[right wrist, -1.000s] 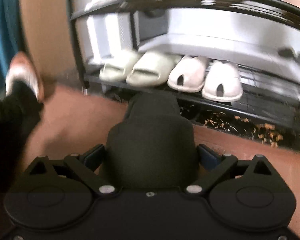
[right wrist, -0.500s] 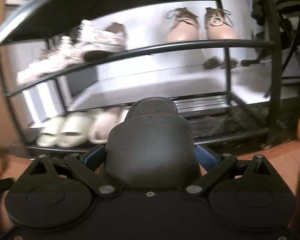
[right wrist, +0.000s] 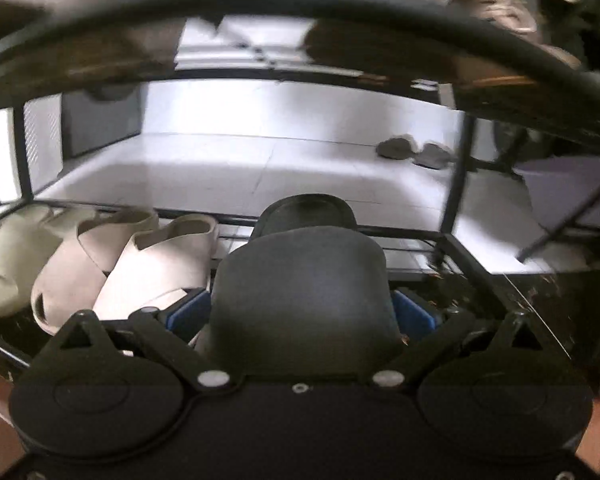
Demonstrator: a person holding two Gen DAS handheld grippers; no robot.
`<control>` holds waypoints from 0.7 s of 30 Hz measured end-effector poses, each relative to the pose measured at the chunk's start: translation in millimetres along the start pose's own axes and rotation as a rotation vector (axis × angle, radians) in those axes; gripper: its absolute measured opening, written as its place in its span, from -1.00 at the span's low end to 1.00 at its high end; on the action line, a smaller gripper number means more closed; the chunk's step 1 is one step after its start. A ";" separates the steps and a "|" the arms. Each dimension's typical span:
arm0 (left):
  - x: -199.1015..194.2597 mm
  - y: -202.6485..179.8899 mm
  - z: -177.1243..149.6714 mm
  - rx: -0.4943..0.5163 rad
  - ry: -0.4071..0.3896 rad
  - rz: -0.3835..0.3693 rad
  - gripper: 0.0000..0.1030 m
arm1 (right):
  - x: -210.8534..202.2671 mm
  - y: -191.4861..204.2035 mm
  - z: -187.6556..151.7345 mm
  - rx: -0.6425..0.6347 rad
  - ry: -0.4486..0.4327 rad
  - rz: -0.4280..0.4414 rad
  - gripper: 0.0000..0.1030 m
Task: Organize scattered shoes
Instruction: 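Set the dark grey slide on the lower shelf and open the right tool, then move the left tool toward the second dark grey slide on the floor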
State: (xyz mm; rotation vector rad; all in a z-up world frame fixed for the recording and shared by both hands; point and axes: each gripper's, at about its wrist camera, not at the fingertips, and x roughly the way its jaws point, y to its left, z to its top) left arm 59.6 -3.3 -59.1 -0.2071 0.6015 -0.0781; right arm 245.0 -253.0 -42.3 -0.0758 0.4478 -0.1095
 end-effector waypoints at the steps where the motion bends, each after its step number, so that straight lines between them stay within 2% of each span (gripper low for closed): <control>1: -0.8 1.3 -0.6 0.004 -0.006 -0.004 0.99 | 7.1 1.9 -0.4 -0.013 -0.001 -0.001 0.92; 6: 6.7 1.2 -7.6 0.017 0.007 0.026 0.99 | 38.0 10.5 2.9 -0.047 -0.018 -0.027 0.92; 9: 12.7 -0.6 -8.0 0.013 0.027 0.015 0.99 | 54.3 16.5 4.6 -0.083 -0.025 -0.031 0.94; 13: 9.3 -0.5 -8.0 0.024 0.005 -0.012 0.99 | 62.9 26.1 5.3 -0.185 -0.010 -0.033 1.00; 18: 6.2 9.2 -4.7 -0.004 -0.010 -0.014 0.99 | 42.1 26.8 6.3 -0.124 -0.014 -0.046 1.00; 21: 6.0 17.2 5.1 -0.021 -0.037 -0.068 0.99 | 15.0 27.1 2.1 -0.073 -0.003 -0.026 1.00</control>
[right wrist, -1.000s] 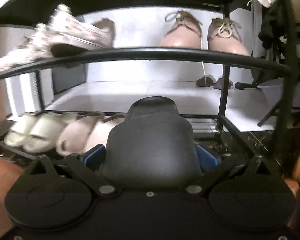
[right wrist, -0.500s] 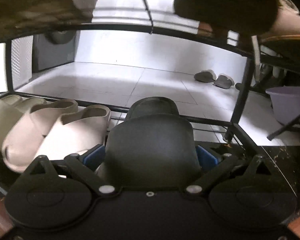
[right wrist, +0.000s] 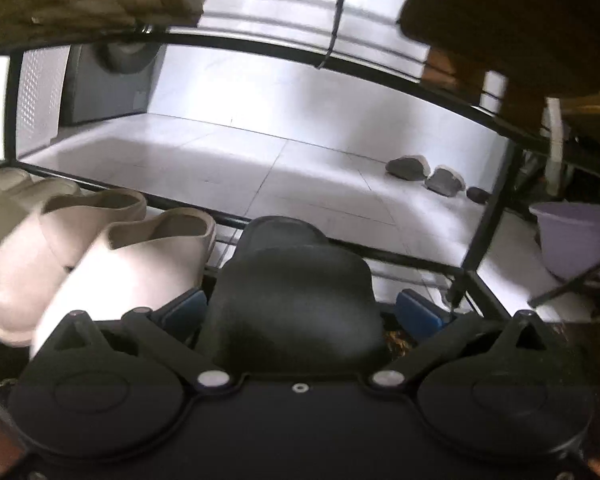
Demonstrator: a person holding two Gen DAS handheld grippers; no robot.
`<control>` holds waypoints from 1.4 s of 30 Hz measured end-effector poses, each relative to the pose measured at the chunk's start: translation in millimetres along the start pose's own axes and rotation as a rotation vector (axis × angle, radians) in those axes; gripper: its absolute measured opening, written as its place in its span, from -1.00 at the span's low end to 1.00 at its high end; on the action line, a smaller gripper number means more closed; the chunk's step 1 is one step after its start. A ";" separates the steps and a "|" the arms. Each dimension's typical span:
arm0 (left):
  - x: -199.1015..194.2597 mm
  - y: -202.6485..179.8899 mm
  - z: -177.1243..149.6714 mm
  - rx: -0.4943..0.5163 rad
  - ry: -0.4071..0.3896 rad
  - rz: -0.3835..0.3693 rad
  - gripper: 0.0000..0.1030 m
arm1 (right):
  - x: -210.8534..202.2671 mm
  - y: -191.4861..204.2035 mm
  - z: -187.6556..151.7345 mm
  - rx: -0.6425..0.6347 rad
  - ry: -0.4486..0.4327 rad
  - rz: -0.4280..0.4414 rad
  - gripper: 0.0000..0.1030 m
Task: Organize scattered shoes
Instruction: 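Move the left tool toward the second dark grey slide on the floor, then grasp the second dark grey slide with the left tool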
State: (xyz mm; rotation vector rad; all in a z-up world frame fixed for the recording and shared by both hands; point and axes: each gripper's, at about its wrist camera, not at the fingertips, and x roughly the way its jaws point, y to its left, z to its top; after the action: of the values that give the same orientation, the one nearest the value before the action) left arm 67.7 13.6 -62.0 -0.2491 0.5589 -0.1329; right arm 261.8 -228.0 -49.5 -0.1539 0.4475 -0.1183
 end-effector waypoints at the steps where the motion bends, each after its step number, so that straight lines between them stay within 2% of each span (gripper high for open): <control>1: 0.7 4.0 7.4 -0.002 -0.001 -0.049 0.99 | -18.2 0.1 -2.8 0.034 0.006 0.022 1.00; 3: -1.5 8.3 13.0 -0.019 0.001 -0.083 0.99 | -47.4 -0.1 -4.5 0.054 -0.011 0.031 1.00; 6: -13.9 14.0 18.0 -0.017 -0.026 -0.108 0.99 | -120.4 0.4 -4.2 0.003 -0.119 0.025 1.00; 8: -18.8 15.0 19.5 -0.010 -0.022 -0.131 0.99 | -184.4 -13.2 -2.3 0.079 -0.201 -0.021 1.00; 9: -20.4 14.2 19.7 -0.005 -0.009 -0.150 0.99 | -201.3 -19.2 -0.7 0.112 -0.210 -0.034 1.00; 11: -24.9 8.7 19.8 0.009 0.048 -0.219 0.99 | -265.6 -39.8 4.3 0.218 -0.241 -0.110 1.00; 12: -28.7 4.0 18.5 0.035 0.048 -0.216 0.99 | -293.5 -48.2 5.7 0.259 -0.258 -0.149 1.00; 14: -42.0 -15.6 12.0 0.164 0.040 -0.211 0.99 | -333.3 -58.0 7.9 0.287 -0.277 -0.214 1.00; 15: -47.6 -24.0 8.2 0.215 0.050 -0.227 0.99 | -346.9 -61.6 9.4 0.282 -0.277 -0.231 1.00; 17: -55.5 -35.7 2.8 0.253 0.110 -0.283 0.99 | -372.8 -68.5 12.3 0.272 -0.277 -0.264 1.00; 18: -58.3 -39.1 0.8 0.260 0.139 -0.316 0.99 | -377.9 -70.0 13.2 0.264 -0.275 -0.269 1.00; 19: -65.4 -46.0 -4.5 0.280 0.184 -0.381 0.99 | -388.3 -72.7 14.0 0.253 -0.274 -0.280 1.00; 21: -77.6 -57.6 -17.9 0.350 0.228 -0.462 0.99 | -400.6 -76.6 12.0 0.256 -0.270 -0.292 1.00; 26: -92.9 -86.9 -64.7 0.610 0.305 -0.620 0.99 | -419.6 -83.3 0.8 0.275 -0.221 -0.304 1.00; 28: -92.0 -95.4 -80.4 0.714 0.315 -0.628 0.99 | -418.6 -89.9 -1.3 0.297 -0.216 -0.297 1.00; 31: -82.0 -102.6 -94.9 0.780 0.338 -0.578 0.99 | -425.9 -97.7 -2.7 0.297 -0.211 -0.293 1.00; 34: -70.3 -98.3 -94.2 0.693 0.401 -0.589 0.99 | -428.5 -102.5 -1.3 0.294 -0.202 -0.289 1.00; 38: -65.2 -95.7 -102.6 0.716 0.401 -0.589 0.99 | -428.3 -107.3 -2.7 0.360 -0.194 -0.269 1.00; 42: -65.4 -96.1 -102.4 0.680 0.407 -0.607 0.99 | -426.2 -101.9 -7.9 0.341 -0.184 -0.251 1.00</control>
State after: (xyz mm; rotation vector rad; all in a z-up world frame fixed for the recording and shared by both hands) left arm -48.0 -86.5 -86.9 0.2900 0.7932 -0.9595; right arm -131.3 -266.1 140.6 0.1150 0.2172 -0.4207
